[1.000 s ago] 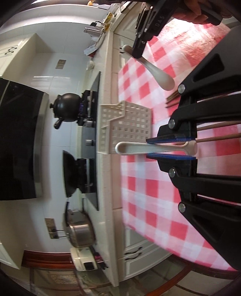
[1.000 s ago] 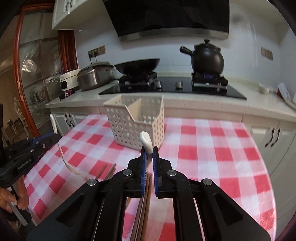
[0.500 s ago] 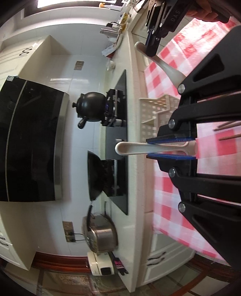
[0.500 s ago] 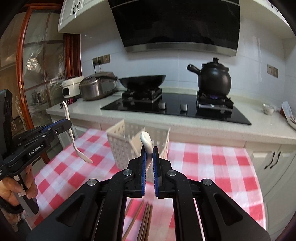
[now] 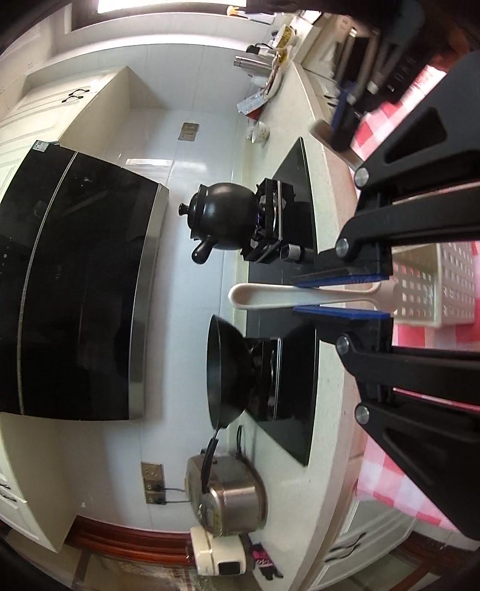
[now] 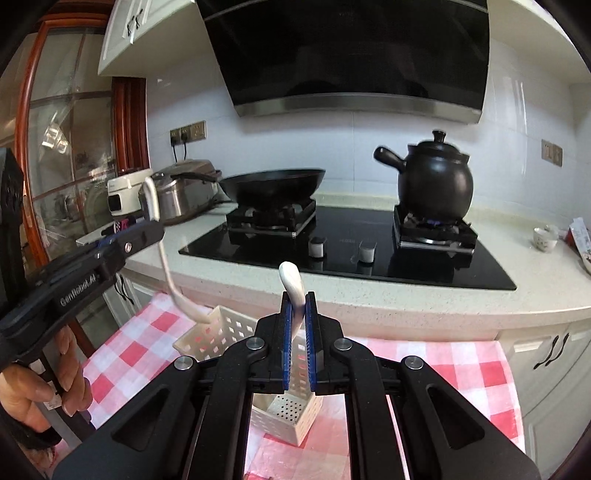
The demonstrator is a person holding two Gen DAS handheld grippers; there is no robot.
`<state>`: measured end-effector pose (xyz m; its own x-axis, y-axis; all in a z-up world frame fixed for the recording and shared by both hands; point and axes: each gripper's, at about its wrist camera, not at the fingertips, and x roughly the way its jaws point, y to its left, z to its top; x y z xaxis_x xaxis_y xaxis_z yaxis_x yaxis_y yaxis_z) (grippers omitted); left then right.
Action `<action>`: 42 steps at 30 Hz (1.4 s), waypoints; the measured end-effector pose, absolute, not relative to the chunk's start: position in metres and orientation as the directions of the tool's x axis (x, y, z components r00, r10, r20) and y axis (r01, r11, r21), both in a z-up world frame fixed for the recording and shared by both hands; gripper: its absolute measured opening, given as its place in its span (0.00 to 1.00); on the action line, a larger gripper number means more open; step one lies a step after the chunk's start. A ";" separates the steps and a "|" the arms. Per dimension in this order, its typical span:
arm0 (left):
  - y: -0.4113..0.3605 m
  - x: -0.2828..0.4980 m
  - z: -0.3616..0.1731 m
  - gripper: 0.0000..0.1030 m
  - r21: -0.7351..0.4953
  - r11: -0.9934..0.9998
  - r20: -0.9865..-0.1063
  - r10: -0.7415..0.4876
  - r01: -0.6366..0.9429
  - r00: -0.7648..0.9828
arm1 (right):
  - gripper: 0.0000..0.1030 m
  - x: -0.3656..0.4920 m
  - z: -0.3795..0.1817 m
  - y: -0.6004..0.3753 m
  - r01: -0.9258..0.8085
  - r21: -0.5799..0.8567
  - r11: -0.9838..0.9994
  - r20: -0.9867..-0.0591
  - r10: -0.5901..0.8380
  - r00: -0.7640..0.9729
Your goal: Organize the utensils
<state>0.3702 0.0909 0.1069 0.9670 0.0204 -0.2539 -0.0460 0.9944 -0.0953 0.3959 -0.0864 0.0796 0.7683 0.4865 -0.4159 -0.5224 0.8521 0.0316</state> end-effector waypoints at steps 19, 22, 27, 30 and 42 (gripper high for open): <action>0.106 0.376 0.031 0.30 -0.108 0.991 -0.356 0.031 -0.074 0.934 | 0.10 0.408 0.027 -0.070 -0.534 0.027 0.845 -0.535 0.463 0.706; 0.109 0.360 0.036 0.34 -0.114 0.990 -0.356 0.034 -0.080 0.934 | 0.10 0.395 0.034 -0.074 -0.536 0.025 0.844 -0.524 0.467 0.712; 0.103 0.319 0.042 0.39 -0.102 0.990 -0.348 0.061 -0.103 0.936 | 0.13 0.365 0.043 -0.086 -0.535 0.019 0.845 -0.501 0.471 0.726; 0.096 0.284 0.037 0.44 -0.090 0.989 -0.357 0.078 -0.118 0.931 | 0.14 0.341 0.043 -0.099 -0.531 0.026 0.847 -0.491 0.474 0.731; 0.081 0.199 -0.023 0.52 -0.109 0.983 -0.473 0.079 -0.147 0.877 | 0.14 0.270 -0.013 -0.140 -0.493 0.077 0.867 -0.534 0.453 0.714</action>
<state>0.1991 0.0807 -0.0232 0.8775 0.0794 -0.4730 -0.1475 0.9831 -0.1086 0.2704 -0.1399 -0.0135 0.7140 0.4530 -0.5339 -0.4926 0.8669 0.0768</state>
